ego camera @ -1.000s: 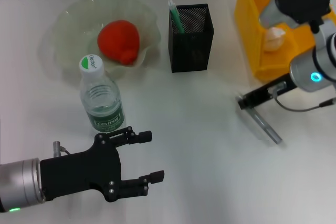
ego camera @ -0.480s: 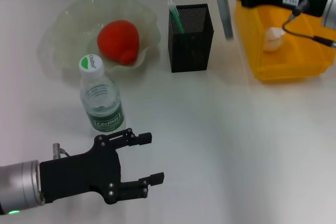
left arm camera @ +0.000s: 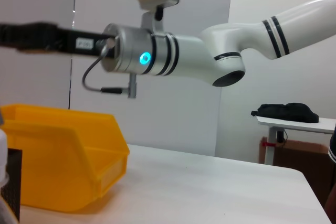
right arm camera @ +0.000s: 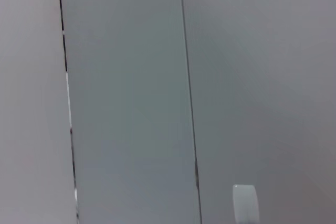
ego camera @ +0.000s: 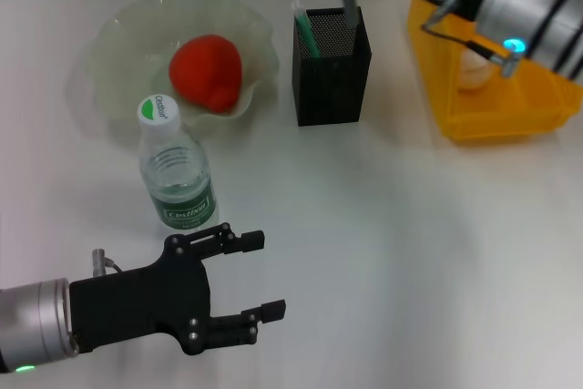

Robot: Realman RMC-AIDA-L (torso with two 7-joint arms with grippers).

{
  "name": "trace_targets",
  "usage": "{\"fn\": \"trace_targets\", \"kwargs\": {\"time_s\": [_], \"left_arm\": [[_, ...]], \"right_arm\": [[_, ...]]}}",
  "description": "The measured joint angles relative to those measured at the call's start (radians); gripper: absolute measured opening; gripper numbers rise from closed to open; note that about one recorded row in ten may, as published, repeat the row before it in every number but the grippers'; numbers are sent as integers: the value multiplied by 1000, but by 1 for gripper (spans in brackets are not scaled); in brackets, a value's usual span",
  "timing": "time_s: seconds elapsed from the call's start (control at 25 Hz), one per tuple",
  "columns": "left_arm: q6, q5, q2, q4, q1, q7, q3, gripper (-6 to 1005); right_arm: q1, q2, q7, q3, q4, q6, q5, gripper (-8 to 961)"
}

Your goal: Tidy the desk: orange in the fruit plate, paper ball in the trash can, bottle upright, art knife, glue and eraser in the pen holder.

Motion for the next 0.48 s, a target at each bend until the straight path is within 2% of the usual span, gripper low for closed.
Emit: {"fn": "trace_targets", "kwargs": {"time_s": [0.16,0.48], "left_arm": [[0,0,0,0,-2,0,0,785],[0,0,0,0,-4,1,0,785]], "right_arm": [[28,3,-37,-3,60,17,3,275],[-25,3,-35,-6,50,5,6,312]]}}
